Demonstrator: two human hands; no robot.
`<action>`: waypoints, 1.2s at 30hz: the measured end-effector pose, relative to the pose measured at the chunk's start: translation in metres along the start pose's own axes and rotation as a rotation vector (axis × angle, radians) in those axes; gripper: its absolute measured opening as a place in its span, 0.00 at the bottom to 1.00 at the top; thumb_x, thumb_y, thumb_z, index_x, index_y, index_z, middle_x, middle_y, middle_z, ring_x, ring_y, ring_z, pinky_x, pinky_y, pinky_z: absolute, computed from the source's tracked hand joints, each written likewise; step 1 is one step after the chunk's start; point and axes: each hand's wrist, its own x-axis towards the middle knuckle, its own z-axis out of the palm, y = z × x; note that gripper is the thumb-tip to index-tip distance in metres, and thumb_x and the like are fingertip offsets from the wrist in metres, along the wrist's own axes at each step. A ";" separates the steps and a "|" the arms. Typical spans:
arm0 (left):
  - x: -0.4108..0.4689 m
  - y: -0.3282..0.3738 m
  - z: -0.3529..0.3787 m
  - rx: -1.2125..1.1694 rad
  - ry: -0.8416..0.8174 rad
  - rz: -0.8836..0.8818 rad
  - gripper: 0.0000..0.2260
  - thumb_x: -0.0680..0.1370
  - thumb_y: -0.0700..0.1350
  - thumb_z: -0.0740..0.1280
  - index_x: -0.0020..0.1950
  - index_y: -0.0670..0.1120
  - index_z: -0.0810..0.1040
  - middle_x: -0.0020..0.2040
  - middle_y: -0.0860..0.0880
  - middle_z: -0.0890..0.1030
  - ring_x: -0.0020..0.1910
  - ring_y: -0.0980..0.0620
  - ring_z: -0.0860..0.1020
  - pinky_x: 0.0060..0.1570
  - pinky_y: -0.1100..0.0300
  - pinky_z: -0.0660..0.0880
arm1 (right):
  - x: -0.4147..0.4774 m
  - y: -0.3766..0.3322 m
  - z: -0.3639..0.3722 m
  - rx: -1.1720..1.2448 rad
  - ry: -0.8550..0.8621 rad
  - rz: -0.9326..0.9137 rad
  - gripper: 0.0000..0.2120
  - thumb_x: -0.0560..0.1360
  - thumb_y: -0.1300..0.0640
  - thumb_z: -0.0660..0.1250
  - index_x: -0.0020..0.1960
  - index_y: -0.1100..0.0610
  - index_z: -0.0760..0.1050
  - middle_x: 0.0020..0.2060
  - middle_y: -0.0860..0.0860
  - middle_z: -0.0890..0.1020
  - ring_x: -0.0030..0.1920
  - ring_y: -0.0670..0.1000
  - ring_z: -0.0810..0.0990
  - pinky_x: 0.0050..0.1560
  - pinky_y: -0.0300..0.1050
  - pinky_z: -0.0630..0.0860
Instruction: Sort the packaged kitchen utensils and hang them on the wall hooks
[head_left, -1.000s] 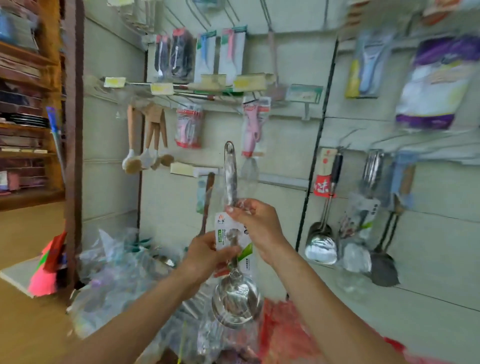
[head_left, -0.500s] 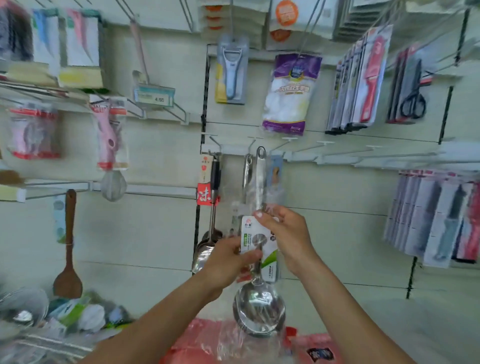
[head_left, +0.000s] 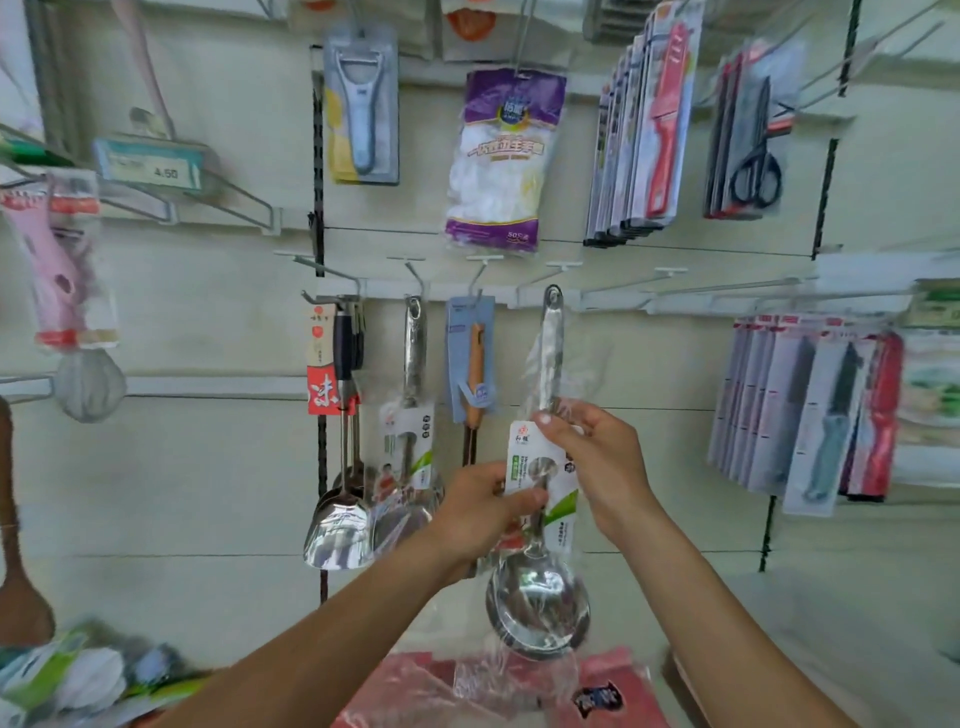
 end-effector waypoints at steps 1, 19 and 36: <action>0.003 -0.001 0.001 -0.006 0.001 -0.002 0.06 0.77 0.38 0.70 0.53 0.39 0.82 0.51 0.36 0.82 0.43 0.45 0.80 0.43 0.56 0.78 | 0.003 0.001 -0.002 0.002 -0.002 -0.001 0.05 0.73 0.61 0.74 0.49 0.58 0.82 0.43 0.56 0.86 0.41 0.52 0.85 0.41 0.48 0.82; 0.065 -0.026 0.002 -0.108 0.081 -0.071 0.04 0.76 0.35 0.70 0.48 0.41 0.83 0.46 0.42 0.85 0.43 0.46 0.84 0.46 0.54 0.82 | 0.070 0.047 0.005 -0.018 -0.027 0.034 0.05 0.74 0.60 0.73 0.49 0.60 0.82 0.42 0.52 0.86 0.42 0.49 0.84 0.48 0.47 0.81; 0.171 -0.067 0.006 -0.014 0.268 -0.072 0.05 0.77 0.36 0.69 0.52 0.42 0.82 0.49 0.40 0.84 0.48 0.41 0.83 0.47 0.46 0.82 | 0.174 0.106 0.015 -0.064 -0.012 0.061 0.13 0.73 0.60 0.75 0.54 0.64 0.81 0.49 0.57 0.85 0.50 0.56 0.84 0.56 0.54 0.81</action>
